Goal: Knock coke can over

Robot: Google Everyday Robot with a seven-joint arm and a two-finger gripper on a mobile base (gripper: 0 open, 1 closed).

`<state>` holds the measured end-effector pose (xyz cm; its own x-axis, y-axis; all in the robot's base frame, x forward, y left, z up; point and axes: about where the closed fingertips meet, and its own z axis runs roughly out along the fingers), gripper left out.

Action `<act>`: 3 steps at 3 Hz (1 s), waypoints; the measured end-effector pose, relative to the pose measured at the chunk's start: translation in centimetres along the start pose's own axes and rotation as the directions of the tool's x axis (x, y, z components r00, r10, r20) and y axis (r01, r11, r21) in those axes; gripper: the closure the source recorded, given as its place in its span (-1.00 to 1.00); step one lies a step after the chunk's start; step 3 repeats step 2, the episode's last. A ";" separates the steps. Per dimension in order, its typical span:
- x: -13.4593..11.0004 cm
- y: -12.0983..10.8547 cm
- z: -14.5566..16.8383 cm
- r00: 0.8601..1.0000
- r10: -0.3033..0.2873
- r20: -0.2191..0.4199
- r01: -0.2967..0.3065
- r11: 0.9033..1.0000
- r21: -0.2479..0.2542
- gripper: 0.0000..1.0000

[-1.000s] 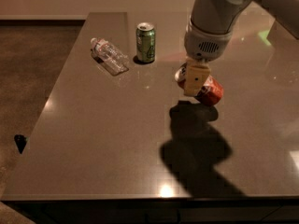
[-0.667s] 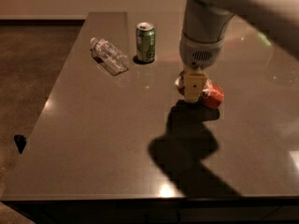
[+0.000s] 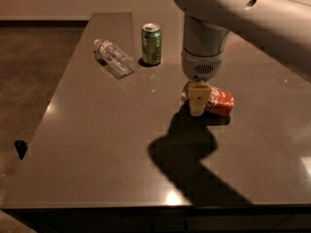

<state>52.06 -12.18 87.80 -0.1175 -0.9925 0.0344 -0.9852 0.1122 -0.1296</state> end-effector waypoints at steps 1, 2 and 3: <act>-0.1 -0.1 0.0 1.000 0.000 0.003 0.000 1.000 0.005 -1.00; -0.1 -0.1 0.0 1.000 0.000 0.003 0.000 1.000 0.005 -1.00; -0.1 -0.1 0.0 1.000 0.000 0.003 0.000 1.000 0.005 -1.00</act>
Offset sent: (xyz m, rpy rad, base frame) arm 0.0010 0.0006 -0.0001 0.0024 -0.0050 0.0006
